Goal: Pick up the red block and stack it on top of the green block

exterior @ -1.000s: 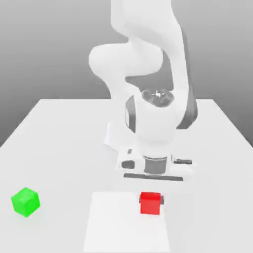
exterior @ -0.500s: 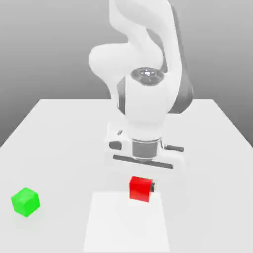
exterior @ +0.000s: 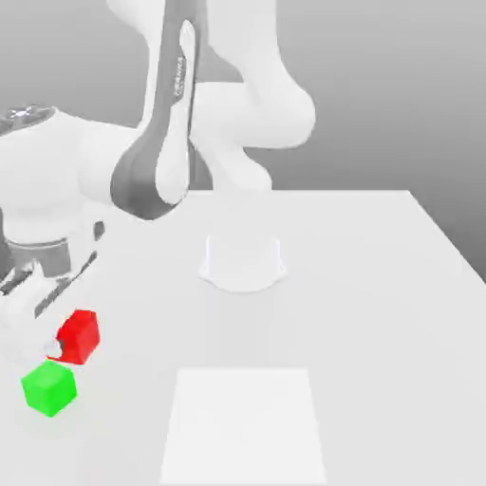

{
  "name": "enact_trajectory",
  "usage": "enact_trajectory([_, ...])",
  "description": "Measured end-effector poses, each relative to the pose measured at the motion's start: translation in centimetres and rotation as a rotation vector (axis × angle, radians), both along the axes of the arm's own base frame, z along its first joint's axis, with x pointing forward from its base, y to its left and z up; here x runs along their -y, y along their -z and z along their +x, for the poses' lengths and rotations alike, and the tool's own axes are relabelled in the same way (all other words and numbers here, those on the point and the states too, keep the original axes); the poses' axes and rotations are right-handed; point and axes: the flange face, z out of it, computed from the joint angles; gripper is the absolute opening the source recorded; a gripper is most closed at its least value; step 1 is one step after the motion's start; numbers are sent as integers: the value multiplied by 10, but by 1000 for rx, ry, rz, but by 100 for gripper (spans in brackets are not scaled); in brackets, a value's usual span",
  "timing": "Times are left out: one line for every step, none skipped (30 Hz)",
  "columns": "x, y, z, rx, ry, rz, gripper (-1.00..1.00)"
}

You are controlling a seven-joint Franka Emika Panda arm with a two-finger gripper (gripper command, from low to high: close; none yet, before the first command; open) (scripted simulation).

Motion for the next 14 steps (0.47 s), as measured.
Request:
enact_trajectory([4, 1, 0, 4, 34, -2, -100])
enact_trajectory([5, 4, 1, 7, 49, -5, -100])
enact_trajectory([6, 7, 2, 9, 55, -7, -100])
enact_trajectory([6, 12, 2, 10, 59, -9, -100])
enact_trajectory([6, 17, 3, 11, 60, -10, -100])
enact_trajectory([7, 23, 3, 11, 61, -10, -100])
enact_trajectory([7, 30, 3, 11, 61, -10, -100])
enact_trajectory([7, 36, 3, 10, 62, -9, -100])
enact_trajectory([7, 44, 2, 9, 63, -8, -100])
enact_trajectory([6, 51, 1, 7, 64, -6, -100])
enact_trajectory([6, 59, 0, 5, 65, -3, 100])
enact_trajectory([6, 59, 0, 5, 65, -3, 100])
enact_trajectory([6, 59, 0, 5, 65, -3, 100])
enact_trajectory([6, 59, 0, 5, 65, -3, 100])
